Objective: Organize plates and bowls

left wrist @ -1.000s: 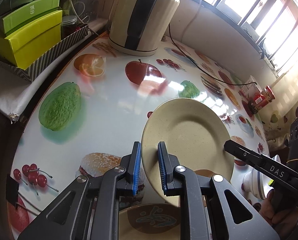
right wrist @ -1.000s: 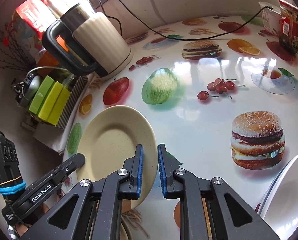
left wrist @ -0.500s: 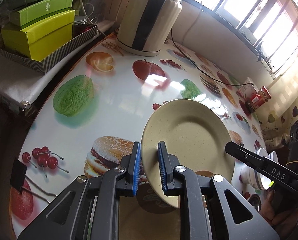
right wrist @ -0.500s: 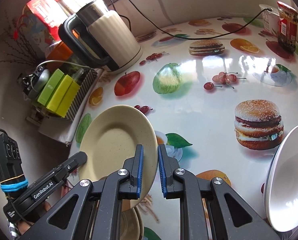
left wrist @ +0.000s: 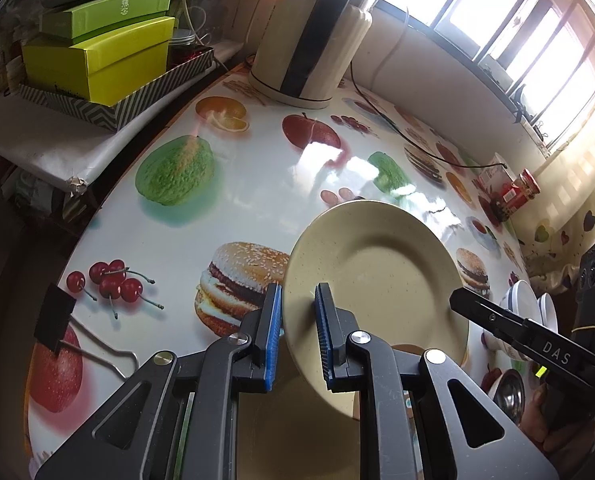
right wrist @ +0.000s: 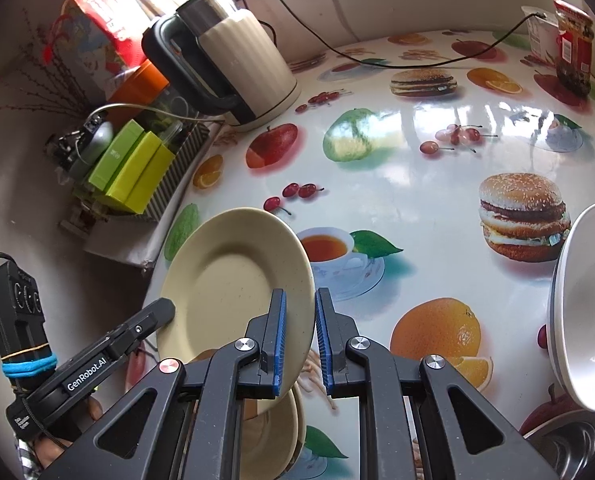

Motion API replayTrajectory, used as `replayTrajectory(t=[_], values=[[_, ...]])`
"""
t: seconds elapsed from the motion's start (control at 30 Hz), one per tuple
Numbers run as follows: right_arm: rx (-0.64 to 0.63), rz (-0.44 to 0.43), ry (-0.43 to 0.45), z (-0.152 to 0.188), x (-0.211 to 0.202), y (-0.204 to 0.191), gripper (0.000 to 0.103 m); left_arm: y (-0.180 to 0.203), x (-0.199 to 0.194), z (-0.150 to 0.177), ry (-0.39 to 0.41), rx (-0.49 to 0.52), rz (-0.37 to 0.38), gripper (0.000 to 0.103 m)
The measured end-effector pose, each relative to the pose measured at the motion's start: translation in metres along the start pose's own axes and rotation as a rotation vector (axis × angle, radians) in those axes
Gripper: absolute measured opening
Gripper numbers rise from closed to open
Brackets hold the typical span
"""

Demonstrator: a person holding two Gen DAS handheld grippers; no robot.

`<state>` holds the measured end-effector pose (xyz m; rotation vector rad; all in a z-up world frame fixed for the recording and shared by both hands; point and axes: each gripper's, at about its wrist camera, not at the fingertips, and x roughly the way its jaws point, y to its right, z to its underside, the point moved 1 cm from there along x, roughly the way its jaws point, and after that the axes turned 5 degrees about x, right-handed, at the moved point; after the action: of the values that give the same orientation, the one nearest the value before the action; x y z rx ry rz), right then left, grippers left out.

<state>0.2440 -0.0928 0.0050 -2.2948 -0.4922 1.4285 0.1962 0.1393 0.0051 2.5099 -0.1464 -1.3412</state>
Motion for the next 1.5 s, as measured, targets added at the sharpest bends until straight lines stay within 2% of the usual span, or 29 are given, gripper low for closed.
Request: replayTrajectory(t=[1.5], values=[[-0.013,-0.004,-0.044,0.064,-0.003,-0.009,0.015,-0.019,-0.028,0.066,-0.014,-0.011,-0.026,0.018]])
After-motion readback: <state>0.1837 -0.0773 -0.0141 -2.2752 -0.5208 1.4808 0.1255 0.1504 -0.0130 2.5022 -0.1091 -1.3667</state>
